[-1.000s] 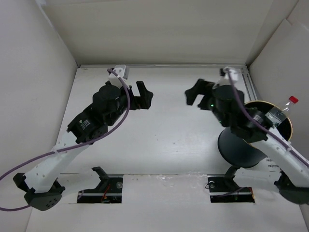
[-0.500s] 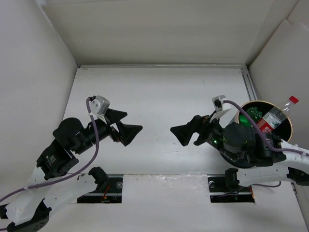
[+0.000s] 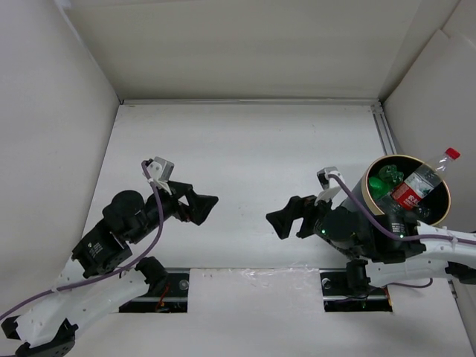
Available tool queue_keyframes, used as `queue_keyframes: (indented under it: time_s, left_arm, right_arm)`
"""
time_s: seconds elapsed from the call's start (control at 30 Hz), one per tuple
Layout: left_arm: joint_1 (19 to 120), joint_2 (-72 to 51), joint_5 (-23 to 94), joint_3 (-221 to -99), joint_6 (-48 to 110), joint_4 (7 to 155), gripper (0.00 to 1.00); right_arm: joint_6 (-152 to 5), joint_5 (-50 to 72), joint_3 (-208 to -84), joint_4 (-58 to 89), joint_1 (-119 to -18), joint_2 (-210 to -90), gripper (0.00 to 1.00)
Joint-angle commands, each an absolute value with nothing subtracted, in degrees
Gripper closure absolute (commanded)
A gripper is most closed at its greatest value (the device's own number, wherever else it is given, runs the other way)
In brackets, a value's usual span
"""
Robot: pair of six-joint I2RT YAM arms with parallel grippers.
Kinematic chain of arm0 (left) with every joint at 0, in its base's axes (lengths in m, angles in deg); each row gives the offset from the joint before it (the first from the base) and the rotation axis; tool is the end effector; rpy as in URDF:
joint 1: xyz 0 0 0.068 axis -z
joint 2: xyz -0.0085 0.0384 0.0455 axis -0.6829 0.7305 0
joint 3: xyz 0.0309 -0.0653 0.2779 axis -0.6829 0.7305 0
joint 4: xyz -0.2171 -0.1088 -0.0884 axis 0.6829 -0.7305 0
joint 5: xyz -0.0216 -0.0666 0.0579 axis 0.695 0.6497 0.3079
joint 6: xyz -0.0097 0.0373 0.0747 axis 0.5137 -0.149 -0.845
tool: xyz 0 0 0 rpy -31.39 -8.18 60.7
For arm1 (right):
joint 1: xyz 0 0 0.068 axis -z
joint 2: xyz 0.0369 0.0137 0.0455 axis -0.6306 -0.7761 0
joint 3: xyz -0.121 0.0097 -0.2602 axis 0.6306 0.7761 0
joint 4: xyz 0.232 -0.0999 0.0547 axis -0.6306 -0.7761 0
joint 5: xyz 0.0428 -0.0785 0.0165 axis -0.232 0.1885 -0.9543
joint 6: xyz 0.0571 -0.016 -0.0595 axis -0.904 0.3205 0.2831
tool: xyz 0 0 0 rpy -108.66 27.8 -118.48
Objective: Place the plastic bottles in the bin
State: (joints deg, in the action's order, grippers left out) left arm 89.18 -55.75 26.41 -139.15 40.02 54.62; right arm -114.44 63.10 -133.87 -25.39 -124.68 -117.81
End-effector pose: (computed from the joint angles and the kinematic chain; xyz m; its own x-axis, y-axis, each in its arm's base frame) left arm 0.0894 -0.0912 0.3904 -0.2748 -0.2146 -0.9373 0.6544 0.6725 -0.3458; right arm 0.0643 0.1635 0.3862 -0.5157 0.2007 -0.8329 -0.4209 0.7874 0.4503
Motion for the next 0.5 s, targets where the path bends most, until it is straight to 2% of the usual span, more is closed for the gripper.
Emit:
queue_keyframes:
  time_s: [0.0,0.47]
  left_arm:
    - [89.3,-56.38,25.08,-139.28,41.17,57.38,0.0]
    - [89.3,-57.08,24.46,-138.22,41.17,57.91,0.0]
  right_arm:
    - [-114.99,63.31,-134.2,-24.54,-125.14,-118.01,0.0]
    - [-114.99,63.31,-135.87,-25.07,-125.14,-119.24,0.0]
